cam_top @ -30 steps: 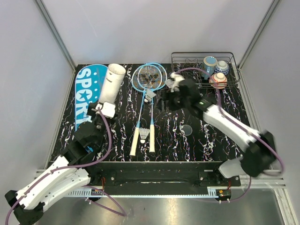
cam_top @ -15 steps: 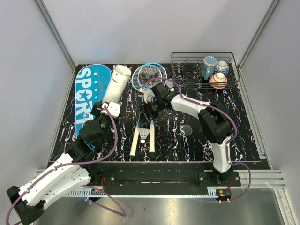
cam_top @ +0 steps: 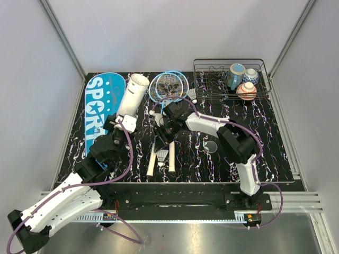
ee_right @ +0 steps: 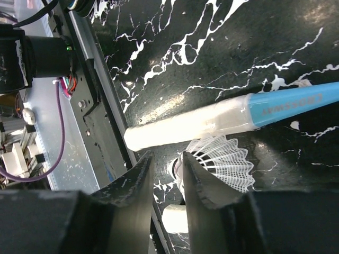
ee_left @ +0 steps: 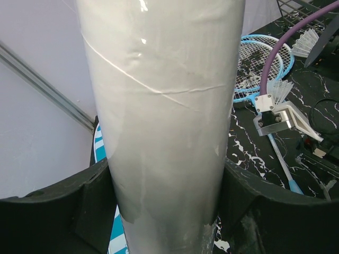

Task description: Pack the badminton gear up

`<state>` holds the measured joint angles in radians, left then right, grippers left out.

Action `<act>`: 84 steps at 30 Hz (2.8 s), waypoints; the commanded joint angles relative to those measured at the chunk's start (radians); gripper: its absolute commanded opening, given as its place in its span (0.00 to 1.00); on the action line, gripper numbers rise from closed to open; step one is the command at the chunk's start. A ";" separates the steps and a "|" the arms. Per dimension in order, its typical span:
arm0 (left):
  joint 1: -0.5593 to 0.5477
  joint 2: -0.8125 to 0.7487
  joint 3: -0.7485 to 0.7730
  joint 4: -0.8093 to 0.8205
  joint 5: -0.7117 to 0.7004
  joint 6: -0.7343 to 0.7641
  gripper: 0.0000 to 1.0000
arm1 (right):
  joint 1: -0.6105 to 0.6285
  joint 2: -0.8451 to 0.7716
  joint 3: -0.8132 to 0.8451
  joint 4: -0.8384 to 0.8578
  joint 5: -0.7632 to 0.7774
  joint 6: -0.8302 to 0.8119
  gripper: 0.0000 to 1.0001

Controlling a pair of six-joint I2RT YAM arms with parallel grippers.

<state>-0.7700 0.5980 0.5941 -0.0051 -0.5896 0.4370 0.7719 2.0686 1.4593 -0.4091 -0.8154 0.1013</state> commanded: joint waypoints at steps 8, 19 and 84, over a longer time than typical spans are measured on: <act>0.005 0.000 0.012 0.076 0.017 0.006 0.16 | 0.013 0.013 -0.030 -0.013 0.094 -0.012 0.34; 0.005 0.013 0.006 0.074 0.043 0.008 0.17 | 0.000 -0.204 -0.028 0.080 0.173 0.092 0.00; 0.003 0.123 0.084 -0.101 0.680 -0.026 0.15 | -0.172 -0.775 -0.198 0.398 -0.053 0.468 0.66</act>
<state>-0.7666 0.7506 0.6224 -0.2115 0.0799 0.4114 0.5953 1.2678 1.2480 -0.1383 -0.7639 0.4629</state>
